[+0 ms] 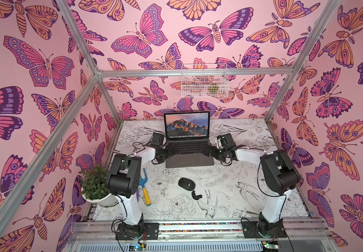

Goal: Insert the wireless mouse receiver into the laptop
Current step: Adjust the laptop at the center of the board.

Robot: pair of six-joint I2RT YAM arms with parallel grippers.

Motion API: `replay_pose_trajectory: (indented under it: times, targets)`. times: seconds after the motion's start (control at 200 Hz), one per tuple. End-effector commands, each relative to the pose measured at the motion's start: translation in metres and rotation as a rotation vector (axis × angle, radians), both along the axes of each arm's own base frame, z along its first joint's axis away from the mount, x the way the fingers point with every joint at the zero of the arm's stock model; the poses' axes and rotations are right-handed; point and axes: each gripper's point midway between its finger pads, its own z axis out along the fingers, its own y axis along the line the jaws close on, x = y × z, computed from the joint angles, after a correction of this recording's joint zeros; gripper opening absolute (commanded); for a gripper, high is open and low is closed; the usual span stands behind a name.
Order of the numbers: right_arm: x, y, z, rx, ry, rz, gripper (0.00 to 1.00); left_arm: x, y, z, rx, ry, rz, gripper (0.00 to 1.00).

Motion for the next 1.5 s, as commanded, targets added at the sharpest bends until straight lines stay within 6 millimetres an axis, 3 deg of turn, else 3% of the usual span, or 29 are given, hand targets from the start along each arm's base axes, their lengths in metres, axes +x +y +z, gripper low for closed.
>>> replay_pose_trajectory:
  times: [0.0,0.426,0.851,0.946,1.047,1.137,1.322,1.347,1.497]
  targets:
    - [-0.02,0.007,-0.006,0.014,0.044,0.041,0.99,-0.059,-0.011,-0.066,-0.002,0.297,-0.034,1.0]
    - [-0.039,0.022,-0.001,0.018,0.017,0.086,0.99,-0.049,-0.011,-0.069,0.026,0.29,-0.056,1.0]
    - [-0.053,0.031,-0.003,-0.041,0.004,0.131,0.99,-0.066,0.02,-0.065,0.187,0.29,-0.028,1.0]
    - [-0.056,0.029,-0.005,-0.062,0.007,0.124,0.99,-0.071,0.023,-0.063,0.197,0.289,-0.024,1.0]
    - [-0.054,0.013,-0.004,-0.117,-0.012,0.048,1.0,-0.077,0.026,-0.058,0.203,0.286,-0.025,1.0]
    - [-0.056,0.009,0.009,-0.116,-0.06,0.046,1.0,-0.085,0.031,-0.051,0.219,0.279,-0.018,1.0]
    - [-0.095,0.024,0.022,-0.13,-0.17,0.24,1.0,-0.11,0.049,-0.028,0.259,0.224,0.021,1.0]
    - [-0.102,0.029,0.032,-0.124,-0.21,0.28,1.0,-0.115,0.051,-0.026,0.263,0.219,0.025,1.0]
    - [-0.17,0.074,0.035,-0.109,-0.348,0.651,1.0,-0.137,0.06,-0.007,0.259,0.148,0.037,1.0]
